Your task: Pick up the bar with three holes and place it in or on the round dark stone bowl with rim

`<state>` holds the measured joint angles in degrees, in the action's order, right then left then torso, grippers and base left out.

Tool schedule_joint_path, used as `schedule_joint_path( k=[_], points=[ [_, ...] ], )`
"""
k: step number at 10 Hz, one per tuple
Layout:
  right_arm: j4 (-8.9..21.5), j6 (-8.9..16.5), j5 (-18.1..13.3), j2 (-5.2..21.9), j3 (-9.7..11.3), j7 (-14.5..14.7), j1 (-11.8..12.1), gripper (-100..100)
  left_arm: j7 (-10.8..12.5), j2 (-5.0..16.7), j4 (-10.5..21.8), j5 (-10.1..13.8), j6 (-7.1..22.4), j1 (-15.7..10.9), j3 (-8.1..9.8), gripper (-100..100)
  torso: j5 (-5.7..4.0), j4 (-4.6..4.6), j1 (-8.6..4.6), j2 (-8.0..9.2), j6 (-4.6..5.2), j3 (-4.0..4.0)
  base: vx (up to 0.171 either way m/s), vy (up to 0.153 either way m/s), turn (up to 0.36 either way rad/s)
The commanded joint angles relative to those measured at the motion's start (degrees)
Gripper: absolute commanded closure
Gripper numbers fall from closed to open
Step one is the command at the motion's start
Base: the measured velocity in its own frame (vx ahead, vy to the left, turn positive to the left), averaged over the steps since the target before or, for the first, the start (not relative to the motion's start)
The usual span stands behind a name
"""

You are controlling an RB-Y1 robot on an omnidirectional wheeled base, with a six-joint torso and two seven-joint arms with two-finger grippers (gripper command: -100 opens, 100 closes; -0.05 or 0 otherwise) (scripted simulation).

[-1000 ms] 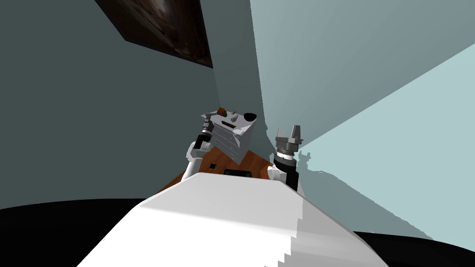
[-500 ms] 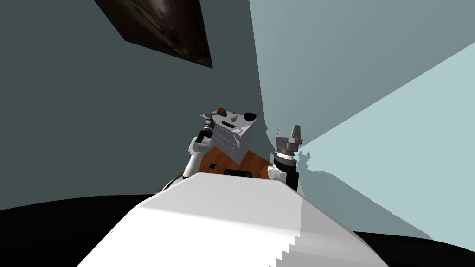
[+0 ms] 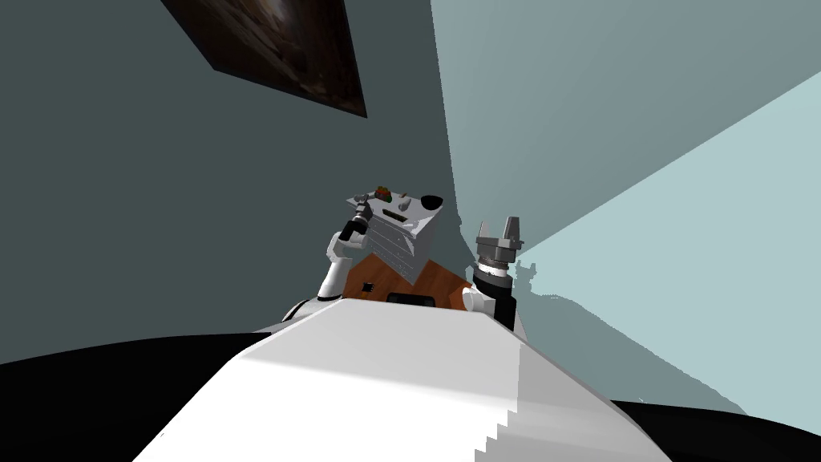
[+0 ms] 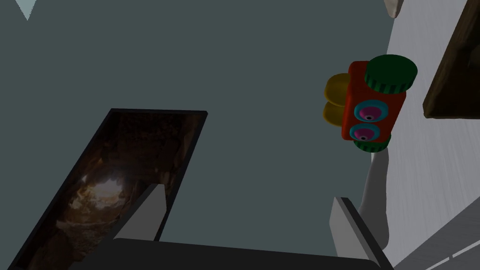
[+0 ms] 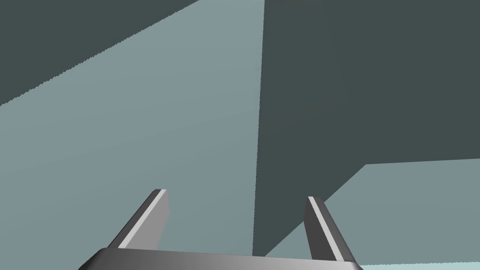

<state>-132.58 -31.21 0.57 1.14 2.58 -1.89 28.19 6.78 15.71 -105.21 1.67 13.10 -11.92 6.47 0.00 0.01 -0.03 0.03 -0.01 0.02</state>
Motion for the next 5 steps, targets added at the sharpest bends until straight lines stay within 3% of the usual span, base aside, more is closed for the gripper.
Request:
schedule_joint_path(
  k=[1, 5],
  points=[
    [0.0, 0.0, 0.0, 0.0, 0.0, 0.0, 0.0, 0, 0.0, 0.1, 0.1, 0.0, 0.0, -0.1, 0.02, -100, 0.0, 0.0, 0.0, 0.0, 0.0, 0.0, 0.002, 0.004, 0.011],
    [0.0, 0.0, 0.0, 0.0, 0.0, 0.0, 0.0, 0, 0.0, 0.1, 0.1, 0.0, 0.0, -0.1, 0.02, -100, -0.01, 0.0, -0.03, 0.02, 0.0, 0.01, -0.001, -0.002, -0.007]
  ],
)
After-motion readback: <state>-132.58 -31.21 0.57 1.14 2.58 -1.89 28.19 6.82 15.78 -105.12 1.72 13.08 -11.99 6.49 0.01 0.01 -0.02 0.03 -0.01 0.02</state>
